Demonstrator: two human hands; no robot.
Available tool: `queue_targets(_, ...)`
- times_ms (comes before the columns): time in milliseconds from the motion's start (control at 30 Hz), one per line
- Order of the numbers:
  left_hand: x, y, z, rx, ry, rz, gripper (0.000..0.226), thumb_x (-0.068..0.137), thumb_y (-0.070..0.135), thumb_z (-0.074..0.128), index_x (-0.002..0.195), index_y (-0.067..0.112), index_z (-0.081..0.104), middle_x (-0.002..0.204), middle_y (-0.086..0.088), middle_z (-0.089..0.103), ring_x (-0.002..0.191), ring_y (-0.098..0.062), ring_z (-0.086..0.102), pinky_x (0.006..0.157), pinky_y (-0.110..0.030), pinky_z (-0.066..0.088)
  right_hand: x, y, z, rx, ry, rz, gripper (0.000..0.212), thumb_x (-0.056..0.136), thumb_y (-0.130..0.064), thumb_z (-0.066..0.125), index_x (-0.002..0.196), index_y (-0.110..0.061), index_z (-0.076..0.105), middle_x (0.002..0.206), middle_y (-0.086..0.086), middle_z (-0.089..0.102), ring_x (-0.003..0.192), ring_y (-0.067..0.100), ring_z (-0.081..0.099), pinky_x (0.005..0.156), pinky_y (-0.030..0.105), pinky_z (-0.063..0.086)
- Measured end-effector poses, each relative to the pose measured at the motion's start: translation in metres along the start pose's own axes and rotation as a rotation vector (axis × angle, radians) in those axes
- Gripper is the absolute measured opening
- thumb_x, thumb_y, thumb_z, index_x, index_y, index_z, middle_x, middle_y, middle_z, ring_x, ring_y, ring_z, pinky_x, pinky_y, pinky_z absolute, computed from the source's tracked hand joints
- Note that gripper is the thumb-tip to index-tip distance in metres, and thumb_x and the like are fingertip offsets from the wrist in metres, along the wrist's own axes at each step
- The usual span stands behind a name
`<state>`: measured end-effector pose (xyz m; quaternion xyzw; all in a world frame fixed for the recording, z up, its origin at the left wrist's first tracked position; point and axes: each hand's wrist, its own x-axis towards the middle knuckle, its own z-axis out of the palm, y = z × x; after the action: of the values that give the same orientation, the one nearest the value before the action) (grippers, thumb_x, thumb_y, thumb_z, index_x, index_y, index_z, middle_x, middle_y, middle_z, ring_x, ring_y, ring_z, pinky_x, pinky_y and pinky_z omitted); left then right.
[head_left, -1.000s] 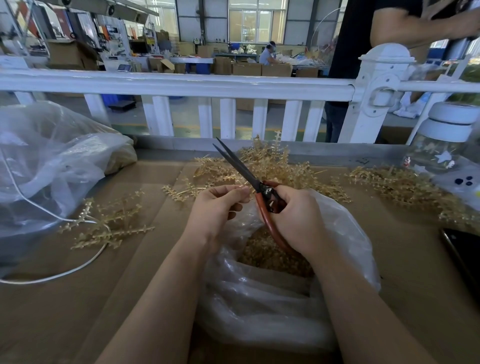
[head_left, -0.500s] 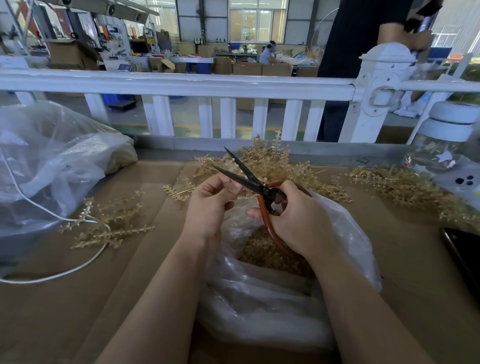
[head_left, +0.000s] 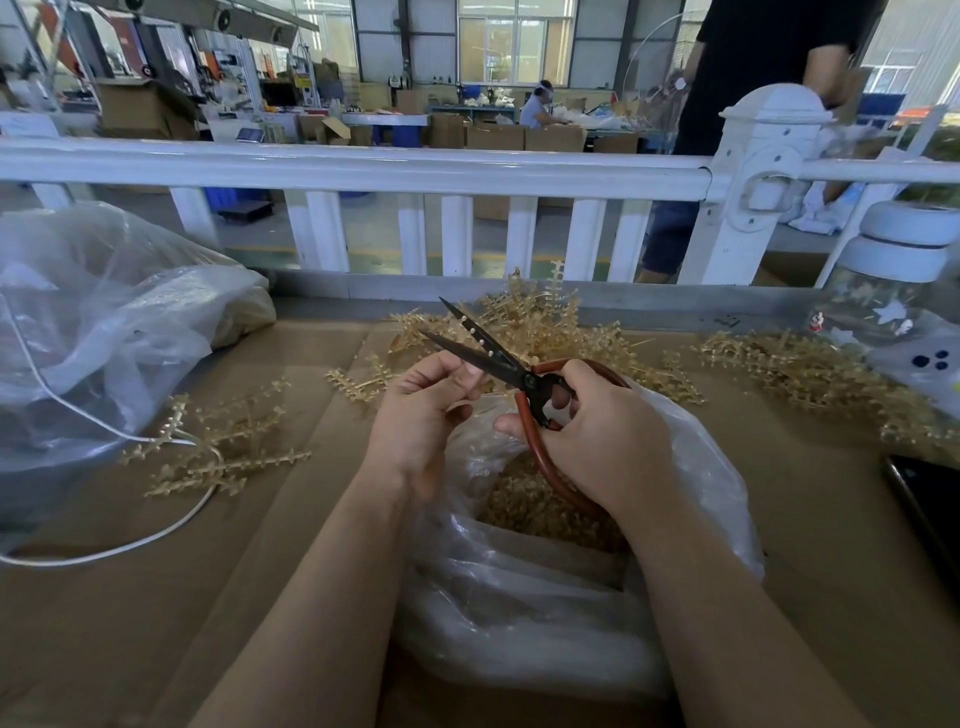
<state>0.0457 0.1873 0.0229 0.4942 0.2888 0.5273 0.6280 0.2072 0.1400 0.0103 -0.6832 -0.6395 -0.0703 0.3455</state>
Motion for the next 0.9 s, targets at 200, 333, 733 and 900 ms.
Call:
queue_targets(200, -0.0023, 0.0032, 0.0016, -0.029, -0.015, -0.017, 0.016, 0.074, 0.019, 0.065, 0.059, 0.023, 0.067, 0.071, 0.001, 0.050, 0.065, -0.007, 0.044, 0.066, -0.024, 0.034, 0.0007, -0.0008, -0.0003, -0.026, 0.011, 0.001, 0.073, 0.066, -0.094, 0.042, 0.091, -0.028, 0.060, 0.071, -0.015, 0.060, 0.065, 0.004, 0.057, 0.054, 0.021, 0.049)
queue_targets(333, -0.0018, 0.0033, 0.0009, -0.026, -0.014, -0.023, 0.013, 0.073, 0.020, 0.066, 0.060, 0.023, 0.066, 0.070, 0.003, 0.052, 0.066, -0.007, 0.045, 0.066, -0.024, 0.034, 0.0007, -0.0015, -0.0012, -0.033, 0.014, -0.011, 0.074, 0.067, -0.093, 0.042, 0.090, -0.026, 0.062, 0.071, -0.014, 0.060, 0.064, 0.006, 0.058, 0.055, 0.023, 0.050)
queue_targets(733, 0.0027, -0.0017, -0.0006, 0.096, 0.010, 0.028, 0.015, 0.084, 0.012, 0.067, 0.074, 0.018, 0.058, 0.067, 0.007, 0.055, 0.064, -0.006, 0.046, 0.066, -0.024, 0.035, 0.0006, -0.0058, -0.0077, 0.031, 0.001, 0.011, 0.077, 0.062, -0.094, 0.040, 0.096, -0.029, 0.063, 0.077, -0.016, 0.064, 0.068, 0.004, 0.060, 0.054, 0.019, 0.045)
queue_targets(900, 0.0042, -0.0017, -0.0042, 0.144, -0.006, 0.061, 0.012, 0.084, 0.014, 0.069, 0.075, 0.019, 0.062, 0.071, 0.005, 0.059, 0.063, -0.006, 0.049, 0.062, -0.018, 0.039, 0.0012, -0.0038, -0.0067, 0.029, -0.007, 0.031, 0.079, 0.059, -0.096, 0.035, 0.096, -0.032, 0.062, 0.076, -0.018, 0.063, 0.068, 0.003, 0.059, 0.053, 0.016, 0.040)
